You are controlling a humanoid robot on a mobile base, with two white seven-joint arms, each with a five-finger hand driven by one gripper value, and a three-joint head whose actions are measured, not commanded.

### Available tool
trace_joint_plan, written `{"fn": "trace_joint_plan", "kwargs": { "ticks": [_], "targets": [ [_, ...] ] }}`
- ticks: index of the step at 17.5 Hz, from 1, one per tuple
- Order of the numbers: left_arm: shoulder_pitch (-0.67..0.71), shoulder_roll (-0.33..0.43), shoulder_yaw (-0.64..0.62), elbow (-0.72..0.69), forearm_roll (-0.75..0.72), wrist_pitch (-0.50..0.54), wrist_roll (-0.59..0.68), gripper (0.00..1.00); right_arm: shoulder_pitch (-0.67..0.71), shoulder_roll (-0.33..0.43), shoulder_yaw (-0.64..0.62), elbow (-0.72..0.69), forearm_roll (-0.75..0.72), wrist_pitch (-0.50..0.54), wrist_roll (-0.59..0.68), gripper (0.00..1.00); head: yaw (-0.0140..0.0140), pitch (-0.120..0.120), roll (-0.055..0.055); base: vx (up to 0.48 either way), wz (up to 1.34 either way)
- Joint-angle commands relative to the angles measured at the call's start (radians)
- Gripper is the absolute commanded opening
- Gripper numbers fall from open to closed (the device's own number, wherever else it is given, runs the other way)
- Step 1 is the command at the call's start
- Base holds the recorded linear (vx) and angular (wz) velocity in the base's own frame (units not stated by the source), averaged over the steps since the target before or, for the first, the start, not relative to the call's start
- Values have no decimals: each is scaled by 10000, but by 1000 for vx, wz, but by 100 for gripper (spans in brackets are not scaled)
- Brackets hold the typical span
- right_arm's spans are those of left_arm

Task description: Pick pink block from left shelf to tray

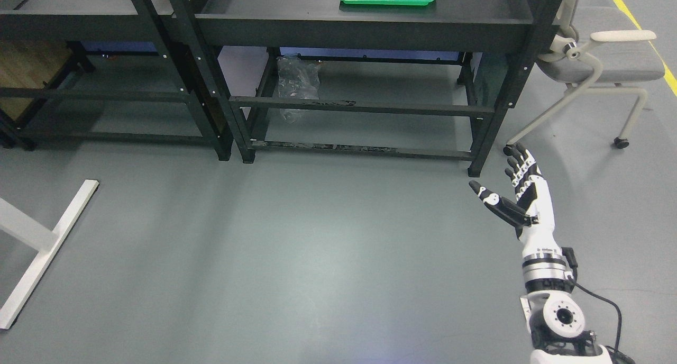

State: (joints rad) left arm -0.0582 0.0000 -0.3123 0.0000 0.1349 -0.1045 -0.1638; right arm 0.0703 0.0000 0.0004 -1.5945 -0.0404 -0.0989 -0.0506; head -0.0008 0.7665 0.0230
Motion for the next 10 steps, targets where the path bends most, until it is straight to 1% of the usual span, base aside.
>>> {"fn": "trace_joint_plan", "kwargs": {
  "ticks": [1,6,9,10],
  "targets": [
    [0,175,24,-175,1,-44,-3,100,3,-175,-50,-8,-148,420,-31,100,0,0,0,0,0],
    [0,175,24,-175,1,-29,-3,100,18,-175,-96,-161,-194,453,76,100,0,0,0,8,0],
    [0,175,24,-175,1,-44,-3,100,18,-175,-249,-330,-378,346,76,100,0,0,0,12,4],
    [0,175,24,-175,1,-44,-3,100,18,-175,-310,-376,-378,163,76,100,0,0,0,16,40]
  ]
}}
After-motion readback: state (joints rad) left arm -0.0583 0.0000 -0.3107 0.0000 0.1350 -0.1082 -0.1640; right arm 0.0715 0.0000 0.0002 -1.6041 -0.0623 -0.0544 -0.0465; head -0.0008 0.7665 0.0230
